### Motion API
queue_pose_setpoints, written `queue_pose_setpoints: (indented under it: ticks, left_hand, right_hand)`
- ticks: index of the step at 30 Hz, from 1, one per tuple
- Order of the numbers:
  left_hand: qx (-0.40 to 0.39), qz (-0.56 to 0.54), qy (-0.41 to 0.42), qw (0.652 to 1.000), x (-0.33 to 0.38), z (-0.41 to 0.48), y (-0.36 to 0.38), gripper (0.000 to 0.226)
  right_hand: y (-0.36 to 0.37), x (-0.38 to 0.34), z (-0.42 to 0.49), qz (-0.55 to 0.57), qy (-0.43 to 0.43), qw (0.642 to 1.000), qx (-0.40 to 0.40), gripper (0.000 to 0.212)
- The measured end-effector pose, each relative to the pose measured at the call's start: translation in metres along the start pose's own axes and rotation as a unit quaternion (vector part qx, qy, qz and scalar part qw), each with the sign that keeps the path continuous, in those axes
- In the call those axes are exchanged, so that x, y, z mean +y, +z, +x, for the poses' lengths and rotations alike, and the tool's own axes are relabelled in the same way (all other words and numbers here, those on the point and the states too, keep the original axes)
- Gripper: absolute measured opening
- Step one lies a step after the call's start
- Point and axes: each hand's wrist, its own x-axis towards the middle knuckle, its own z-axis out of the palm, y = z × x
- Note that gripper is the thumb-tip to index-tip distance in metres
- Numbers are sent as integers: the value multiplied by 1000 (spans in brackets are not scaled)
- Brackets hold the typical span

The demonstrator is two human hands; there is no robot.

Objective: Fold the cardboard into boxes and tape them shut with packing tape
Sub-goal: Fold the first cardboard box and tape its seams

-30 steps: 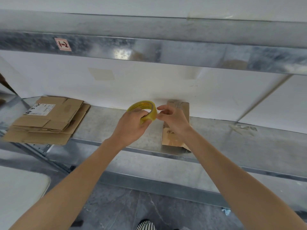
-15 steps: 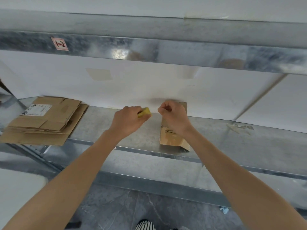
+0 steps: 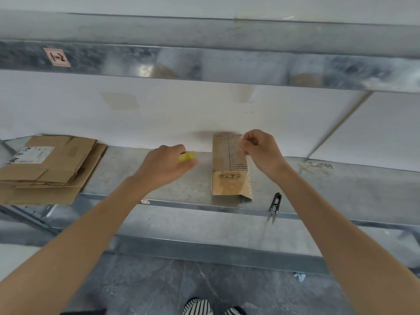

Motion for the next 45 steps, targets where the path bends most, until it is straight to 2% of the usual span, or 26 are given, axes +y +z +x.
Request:
queue_pose_setpoints:
  ticks: [2,7,8,10,12,21,32,36,41,43,45]
  left_hand:
    - [15,21,-1,1000,-3,1,3,42]
    - [-11,-150,6,989,-6,-8,9,56]
    - [-14,-132,7,991,-8,-8,11,53]
    - [-3,-16,20,1000,-10,-7,15,48]
    - [15,57,33,998,-9,-5,19,53]
    - [14,33,24,999,-6,11,32,49]
    - [-61,19,-37,997,-14,18,67,47]
    - [-65,1,-46,997,-12,17,84,49]
    - [-57,-22,-59,996,-9,15,93,45]
    - [-52,-31,-61,996,-8,13,95,44]
    - [-52,-36,-63,996,-8,13,96,45]
  right_hand:
    - [-2,4,-3,2,7,1000,10,16]
    - [-20,21,-12,18,30,998,49,15]
    - [-23,26,-15,23,38,998,53,15]
    - [-27,36,-21,32,56,996,68,16]
    - [-30,44,-25,34,71,994,80,18]
    - [-34,68,-26,65,117,986,94,18]
    - [-10,104,-13,42,197,976,78,22]
    - [7,112,-12,10,203,977,58,10]
    - [29,109,-13,46,200,977,62,1]
    - [33,112,-13,42,209,975,61,6]
    - [35,117,-18,12,229,972,52,20]
